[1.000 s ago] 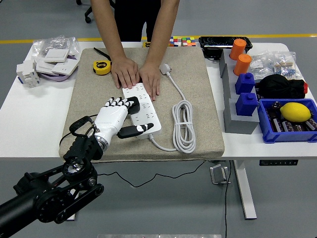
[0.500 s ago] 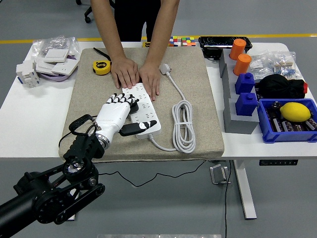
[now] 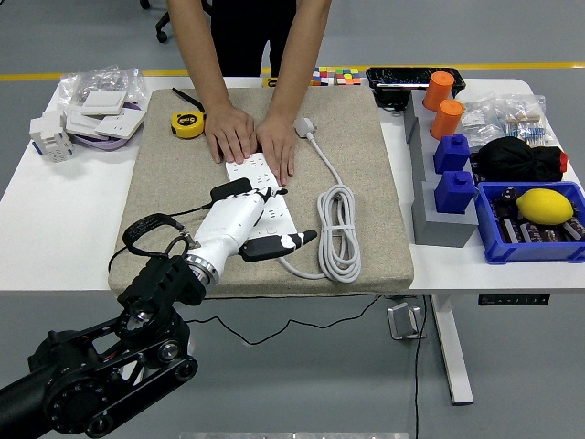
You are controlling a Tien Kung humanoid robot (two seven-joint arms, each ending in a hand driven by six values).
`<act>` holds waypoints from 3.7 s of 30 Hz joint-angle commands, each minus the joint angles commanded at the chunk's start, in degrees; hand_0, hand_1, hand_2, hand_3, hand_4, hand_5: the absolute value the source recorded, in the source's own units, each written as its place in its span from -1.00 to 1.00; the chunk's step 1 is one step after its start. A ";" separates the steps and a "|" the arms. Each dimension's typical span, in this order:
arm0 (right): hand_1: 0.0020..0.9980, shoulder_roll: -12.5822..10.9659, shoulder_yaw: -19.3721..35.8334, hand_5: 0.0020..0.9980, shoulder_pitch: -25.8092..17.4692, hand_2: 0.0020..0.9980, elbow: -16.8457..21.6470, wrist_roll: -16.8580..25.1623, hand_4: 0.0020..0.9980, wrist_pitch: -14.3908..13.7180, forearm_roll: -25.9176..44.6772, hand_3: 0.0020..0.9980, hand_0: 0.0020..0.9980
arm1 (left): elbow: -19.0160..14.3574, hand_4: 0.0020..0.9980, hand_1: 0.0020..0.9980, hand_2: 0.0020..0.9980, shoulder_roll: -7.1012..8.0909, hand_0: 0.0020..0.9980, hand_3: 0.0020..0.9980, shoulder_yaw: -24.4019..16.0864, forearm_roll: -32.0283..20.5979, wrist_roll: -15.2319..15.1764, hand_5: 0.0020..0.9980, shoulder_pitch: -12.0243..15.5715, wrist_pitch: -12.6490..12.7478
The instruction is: Pick up the plug,place it near the board,insert it into the board,press the button
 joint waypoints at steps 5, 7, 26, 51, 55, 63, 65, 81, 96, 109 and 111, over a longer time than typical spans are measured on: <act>0.86 -0.05 -0.10 1.00 0.26 0.75 0.00 0.07 1.00 0.03 0.17 0.81 1.00 | 1.12 0.37 -0.82 -0.61 -0.02 -0.57 0.82 0.75 0.25 1.51 -0.50 -0.27 -1.53; 0.86 -0.04 -0.13 1.00 0.28 0.75 0.00 0.08 1.00 0.03 0.21 0.81 1.00 | 1.54 0.37 -0.82 -0.61 -0.08 -0.57 0.82 0.93 0.24 1.83 -0.50 -0.39 -1.80; 0.86 -0.04 -0.11 1.00 0.28 0.75 0.00 0.05 1.00 -0.14 0.36 0.81 1.00 | 6.03 0.22 -0.93 -0.70 -0.51 -0.69 0.61 2.43 -1.42 3.88 -0.61 -1.52 -6.15; 0.86 -0.04 -0.08 1.00 0.35 0.75 0.00 0.02 1.00 -0.03 0.11 0.81 1.00 | 7.59 0.08 -0.93 -0.70 -1.70 -0.70 0.55 2.55 -0.19 2.69 -0.68 -1.87 -3.67; 0.86 -0.04 0.00 1.00 0.28 0.75 0.00 -0.01 1.00 0.00 -0.19 0.81 1.00 | 8.83 0.07 -0.93 -0.70 -1.90 -0.70 0.54 2.60 -0.50 2.47 -0.69 -1.86 -3.52; 0.86 -0.10 0.02 1.00 0.12 0.75 0.00 -0.06 1.00 0.08 -0.53 0.81 1.00 | 9.91 0.06 -0.93 -0.70 -2.10 -0.70 0.53 2.48 -0.43 2.34 -0.68 -1.75 -3.36; 0.86 -0.10 -0.01 1.00 0.09 0.75 0.00 -0.06 1.00 0.10 -0.54 0.81 1.00 | 9.97 0.05 -0.93 -0.70 -2.15 -0.70 0.53 2.54 -0.38 2.29 -0.67 -1.77 -3.25; 0.86 -0.21 -0.16 1.00 0.11 0.75 0.00 -0.07 1.00 0.10 -0.57 0.81 1.00 | 11.26 0.04 -0.93 -0.70 -2.39 -0.70 0.53 3.22 -0.74 2.31 -0.67 -2.19 -3.61; 0.86 -0.03 0.02 1.00 0.33 0.74 0.00 -0.11 1.00 -0.01 -0.38 0.81 1.00 | 4.87 0.04 -0.93 -0.70 -1.31 -0.70 0.52 0.78 4.07 3.48 -0.72 -1.84 -4.67; 0.86 0.18 0.12 1.00 0.21 0.74 0.00 -0.10 1.00 0.01 -0.25 0.81 1.00 | 1.09 0.26 -0.86 -0.59 -1.69 -0.65 0.59 -4.75 3.72 -3.74 -0.75 0.74 4.96; 0.86 0.21 0.04 1.00 0.23 0.74 0.00 -0.05 1.00 0.02 -0.07 0.81 1.00 | 1.36 0.26 -0.86 -0.59 -1.80 -0.65 0.59 -5.02 2.97 -4.94 -0.75 1.30 6.01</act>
